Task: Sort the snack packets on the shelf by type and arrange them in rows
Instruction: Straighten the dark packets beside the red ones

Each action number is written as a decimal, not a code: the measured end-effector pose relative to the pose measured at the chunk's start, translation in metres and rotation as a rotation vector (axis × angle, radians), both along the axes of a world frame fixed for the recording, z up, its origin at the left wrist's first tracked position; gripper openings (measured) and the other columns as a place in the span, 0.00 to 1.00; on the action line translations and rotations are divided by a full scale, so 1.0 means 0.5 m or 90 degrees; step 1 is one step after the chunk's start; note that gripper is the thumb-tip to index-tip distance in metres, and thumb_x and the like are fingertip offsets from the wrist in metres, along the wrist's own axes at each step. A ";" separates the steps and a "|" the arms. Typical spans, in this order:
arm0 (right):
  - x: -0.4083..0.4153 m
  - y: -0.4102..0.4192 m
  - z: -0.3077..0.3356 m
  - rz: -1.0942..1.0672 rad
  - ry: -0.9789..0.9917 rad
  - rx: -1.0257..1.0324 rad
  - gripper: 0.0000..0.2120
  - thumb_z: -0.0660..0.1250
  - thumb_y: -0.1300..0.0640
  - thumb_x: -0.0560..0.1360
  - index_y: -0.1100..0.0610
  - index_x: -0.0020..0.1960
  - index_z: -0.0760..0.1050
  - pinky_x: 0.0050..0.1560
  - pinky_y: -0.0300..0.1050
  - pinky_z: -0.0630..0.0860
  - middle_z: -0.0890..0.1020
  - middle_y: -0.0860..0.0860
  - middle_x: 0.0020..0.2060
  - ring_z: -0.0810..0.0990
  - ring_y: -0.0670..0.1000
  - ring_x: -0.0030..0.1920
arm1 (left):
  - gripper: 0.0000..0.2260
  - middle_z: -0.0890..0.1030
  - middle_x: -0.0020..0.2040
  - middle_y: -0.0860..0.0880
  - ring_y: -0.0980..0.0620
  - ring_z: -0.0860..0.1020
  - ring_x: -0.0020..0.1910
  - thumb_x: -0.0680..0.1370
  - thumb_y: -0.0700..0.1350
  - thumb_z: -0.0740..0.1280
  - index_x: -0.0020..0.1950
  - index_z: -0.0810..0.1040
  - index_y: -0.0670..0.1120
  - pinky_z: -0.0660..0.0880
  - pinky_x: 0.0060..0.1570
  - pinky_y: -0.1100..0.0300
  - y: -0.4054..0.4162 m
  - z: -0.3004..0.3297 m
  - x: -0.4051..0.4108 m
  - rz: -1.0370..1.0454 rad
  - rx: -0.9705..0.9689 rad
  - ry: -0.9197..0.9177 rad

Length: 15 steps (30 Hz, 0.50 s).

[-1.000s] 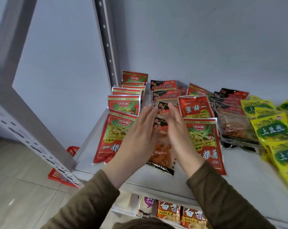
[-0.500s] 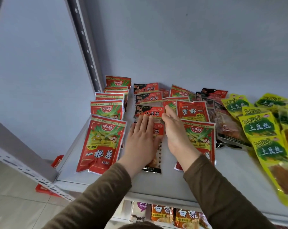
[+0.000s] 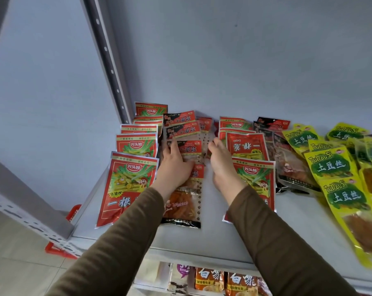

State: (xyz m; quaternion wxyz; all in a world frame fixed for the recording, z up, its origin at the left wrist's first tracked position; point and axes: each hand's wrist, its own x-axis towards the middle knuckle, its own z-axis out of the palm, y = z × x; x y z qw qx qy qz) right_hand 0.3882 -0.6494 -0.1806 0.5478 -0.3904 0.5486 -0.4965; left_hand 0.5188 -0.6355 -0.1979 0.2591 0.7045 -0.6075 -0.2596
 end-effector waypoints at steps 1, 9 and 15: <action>-0.007 -0.004 -0.002 -0.013 -0.014 0.004 0.24 0.56 0.53 0.86 0.51 0.81 0.59 0.58 0.39 0.76 0.69 0.48 0.74 0.74 0.47 0.67 | 0.43 0.44 0.84 0.42 0.37 0.53 0.82 0.81 0.56 0.68 0.84 0.41 0.50 0.58 0.77 0.42 -0.004 0.000 0.001 0.008 0.010 0.016; 0.012 -0.050 0.018 0.011 -0.010 0.021 0.16 0.55 0.53 0.86 0.55 0.70 0.71 0.57 0.55 0.81 0.81 0.56 0.59 0.82 0.57 0.58 | 0.48 0.66 0.76 0.42 0.38 0.70 0.72 0.75 0.48 0.76 0.83 0.44 0.54 0.72 0.69 0.38 -0.044 0.041 -0.008 0.056 0.054 0.114; 0.011 -0.089 0.025 -0.010 0.001 0.003 0.24 0.56 0.47 0.85 0.53 0.79 0.61 0.61 0.57 0.77 0.79 0.52 0.62 0.79 0.53 0.61 | 0.39 0.74 0.69 0.42 0.39 0.78 0.63 0.78 0.47 0.74 0.82 0.53 0.51 0.78 0.61 0.40 -0.067 0.062 -0.012 0.110 0.091 0.280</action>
